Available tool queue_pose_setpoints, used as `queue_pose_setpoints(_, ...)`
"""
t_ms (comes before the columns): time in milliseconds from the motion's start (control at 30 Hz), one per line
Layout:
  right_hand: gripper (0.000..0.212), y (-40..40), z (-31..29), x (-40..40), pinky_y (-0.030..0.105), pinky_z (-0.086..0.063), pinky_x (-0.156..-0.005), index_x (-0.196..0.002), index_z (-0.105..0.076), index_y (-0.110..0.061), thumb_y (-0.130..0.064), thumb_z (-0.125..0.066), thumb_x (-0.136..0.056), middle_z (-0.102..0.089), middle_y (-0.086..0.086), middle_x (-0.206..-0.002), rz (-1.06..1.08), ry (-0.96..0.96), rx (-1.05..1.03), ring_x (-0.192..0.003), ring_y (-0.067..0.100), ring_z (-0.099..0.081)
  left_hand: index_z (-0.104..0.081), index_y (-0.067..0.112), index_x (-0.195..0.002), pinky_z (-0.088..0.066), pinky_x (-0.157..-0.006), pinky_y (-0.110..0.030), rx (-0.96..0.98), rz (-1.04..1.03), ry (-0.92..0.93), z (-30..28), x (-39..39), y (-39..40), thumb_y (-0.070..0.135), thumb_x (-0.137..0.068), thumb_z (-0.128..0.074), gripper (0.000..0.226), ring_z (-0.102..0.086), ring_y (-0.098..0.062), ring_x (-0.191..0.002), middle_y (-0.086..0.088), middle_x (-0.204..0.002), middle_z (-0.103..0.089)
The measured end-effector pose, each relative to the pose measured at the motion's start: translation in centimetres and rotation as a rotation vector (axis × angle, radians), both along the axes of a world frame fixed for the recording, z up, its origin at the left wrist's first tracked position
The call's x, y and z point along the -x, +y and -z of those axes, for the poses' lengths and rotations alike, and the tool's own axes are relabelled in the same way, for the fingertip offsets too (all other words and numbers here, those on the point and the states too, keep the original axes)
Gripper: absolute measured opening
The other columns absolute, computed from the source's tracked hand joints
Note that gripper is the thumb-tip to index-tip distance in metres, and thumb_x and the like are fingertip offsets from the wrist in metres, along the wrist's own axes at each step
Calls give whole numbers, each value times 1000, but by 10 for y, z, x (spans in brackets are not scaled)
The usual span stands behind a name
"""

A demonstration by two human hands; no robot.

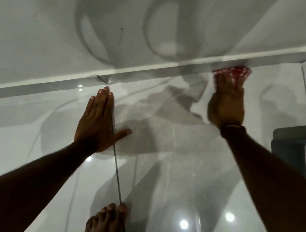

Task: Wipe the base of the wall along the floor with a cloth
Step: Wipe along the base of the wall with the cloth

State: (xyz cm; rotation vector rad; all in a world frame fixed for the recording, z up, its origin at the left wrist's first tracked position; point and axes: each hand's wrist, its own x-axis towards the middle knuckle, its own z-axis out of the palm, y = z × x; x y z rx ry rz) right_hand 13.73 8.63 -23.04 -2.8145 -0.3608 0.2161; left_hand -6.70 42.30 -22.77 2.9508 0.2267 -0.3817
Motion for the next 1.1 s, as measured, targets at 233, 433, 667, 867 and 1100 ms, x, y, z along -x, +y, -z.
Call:
queue_pose_setpoints(233, 77, -104, -27, -81, 58, -14, -133, -162, -31, -5, -30, -23, -89, -25, 26, -170, 253, 105, 58, -158, 48, -22, -10, 0, -166, -2, -133, -43, -1, -36, 0, -1, -2, -1, 87, -82, -45, 125, -4, -32, -164, -20, -176, -6)
queue_pose_setpoints(433, 74, -101, -25, -92, 67, 2, -131, -161, -20, 7, -15, -25, -90, -17, 37, -167, 148, 26, 249, -156, 58, -12, -6, 2, -167, -2, -133, -44, -5, -43, 27, 0, -1, -1, 89, -82, -42, 127, -1, -31, -165, -19, -177, -5)
queue_pose_setpoints(667, 67, -18, -6, -24, 35, 21, -130, -154, -44, 4, -2, -44, -88, -28, 36, -165, 64, -143, 62, -157, 56, -18, -2, 2, -167, 2, -133, -41, -1, -40, 51, -1, -1, 0, 89, -82, -42, 128, 3, -29, -165, -19, -177, -1)
queue_pose_setpoints(867, 48, 114, 10, 60, 51, -22, -133, -153, -52, -5, -11, -39, -107, -39, 23, -166, 206, -170, -230, -159, 47, -24, -5, 0, -167, 2, -133, -41, 10, -24, 33, 1, -2, 3, 90, -84, -40, 127, 0, -31, -164, -20, -176, -2)
queue_pose_setpoints(1100, 58, 204, -3, 132, 55, -29, -129, -158, -46, -16, -17, -40, -101, -44, 8, -166, -24, 9, -271, -160, 40, -27, -10, -4, -166, -9, -133, -51, 30, 20, -9, 7, 2, 6, 75, -94, -40, 110, -1, -35, -164, -23, -176, -4)
